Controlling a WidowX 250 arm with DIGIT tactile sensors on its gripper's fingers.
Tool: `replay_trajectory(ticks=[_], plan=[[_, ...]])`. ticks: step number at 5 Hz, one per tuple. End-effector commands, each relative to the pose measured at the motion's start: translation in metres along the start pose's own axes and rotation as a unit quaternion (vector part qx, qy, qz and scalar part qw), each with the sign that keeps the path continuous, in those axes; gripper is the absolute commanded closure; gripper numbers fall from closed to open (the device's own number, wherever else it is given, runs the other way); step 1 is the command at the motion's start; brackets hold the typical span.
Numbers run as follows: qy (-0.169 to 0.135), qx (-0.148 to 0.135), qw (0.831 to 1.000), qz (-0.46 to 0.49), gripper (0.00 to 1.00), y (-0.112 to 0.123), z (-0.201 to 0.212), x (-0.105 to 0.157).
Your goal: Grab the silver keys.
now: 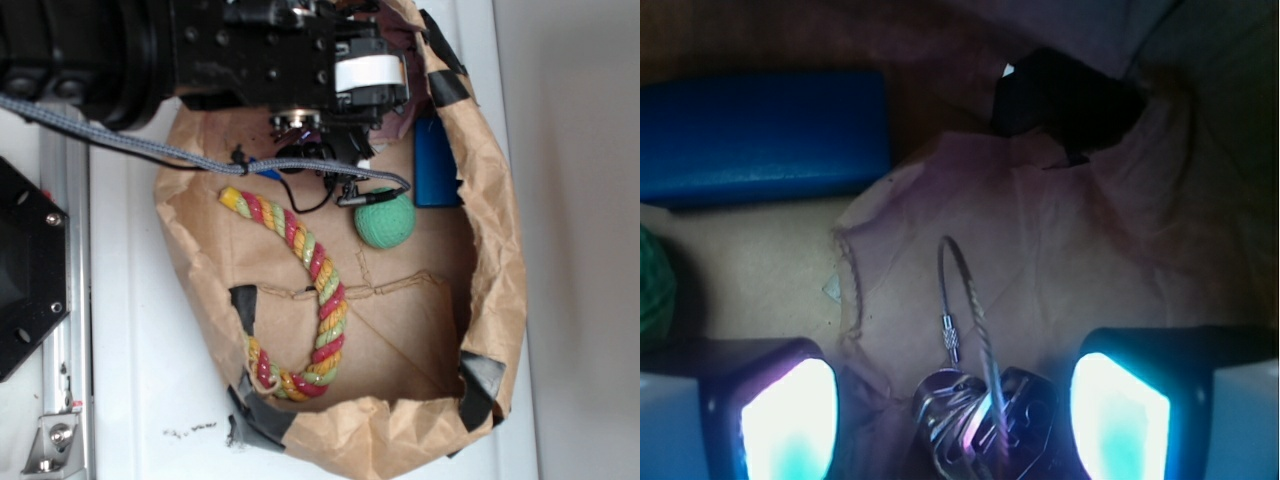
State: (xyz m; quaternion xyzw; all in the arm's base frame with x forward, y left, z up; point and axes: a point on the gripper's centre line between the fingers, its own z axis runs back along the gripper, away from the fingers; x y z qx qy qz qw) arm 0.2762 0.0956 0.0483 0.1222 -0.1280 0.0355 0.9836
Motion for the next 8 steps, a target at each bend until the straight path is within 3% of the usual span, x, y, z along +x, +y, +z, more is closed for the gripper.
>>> replay_trajectory(ticks=[1, 7, 8], plan=[[-0.030, 0.003, 0.999, 0.011, 1.00, -0.003, 0.011, 0.018], [-0.009, -0.018, 1.000, -0.009, 1.00, -0.009, 0.033, 0.019], [0.055, -0.037, 0.998, -0.019, 1.00, -0.014, 0.062, 0.011]])
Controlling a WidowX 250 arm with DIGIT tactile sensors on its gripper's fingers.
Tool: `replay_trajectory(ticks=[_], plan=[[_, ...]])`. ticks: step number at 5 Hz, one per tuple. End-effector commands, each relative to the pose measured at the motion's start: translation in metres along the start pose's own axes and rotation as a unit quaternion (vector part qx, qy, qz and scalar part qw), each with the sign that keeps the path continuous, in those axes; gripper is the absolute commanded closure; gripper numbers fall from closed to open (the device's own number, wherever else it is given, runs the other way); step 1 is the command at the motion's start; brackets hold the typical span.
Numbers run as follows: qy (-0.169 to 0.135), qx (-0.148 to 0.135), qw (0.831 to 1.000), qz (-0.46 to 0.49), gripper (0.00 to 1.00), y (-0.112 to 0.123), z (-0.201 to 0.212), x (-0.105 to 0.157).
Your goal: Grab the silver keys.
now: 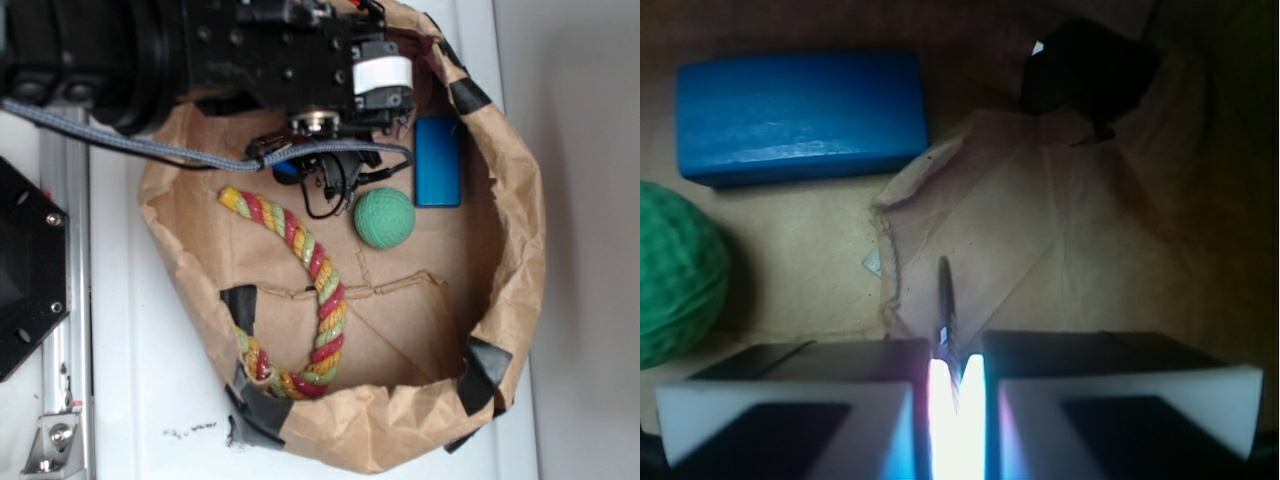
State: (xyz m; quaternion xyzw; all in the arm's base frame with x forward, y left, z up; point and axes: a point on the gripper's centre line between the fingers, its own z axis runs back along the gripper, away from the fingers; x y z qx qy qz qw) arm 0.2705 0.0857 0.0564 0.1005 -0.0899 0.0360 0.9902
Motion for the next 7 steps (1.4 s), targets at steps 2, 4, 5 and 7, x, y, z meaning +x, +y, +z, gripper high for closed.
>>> replay_trajectory(ticks=[2, 4, 5, 7], plan=[[-0.042, -0.194, 0.975, -0.097, 1.00, -0.017, 0.121, -0.011], [-0.025, -0.130, 0.989, -0.064, 1.00, -0.030, 0.103, 0.001], [-0.019, -0.116, 0.990, -0.080, 1.00, -0.044, 0.100, 0.007], [-0.040, -0.124, 0.987, -0.094, 1.00, -0.053, 0.098, 0.006]])
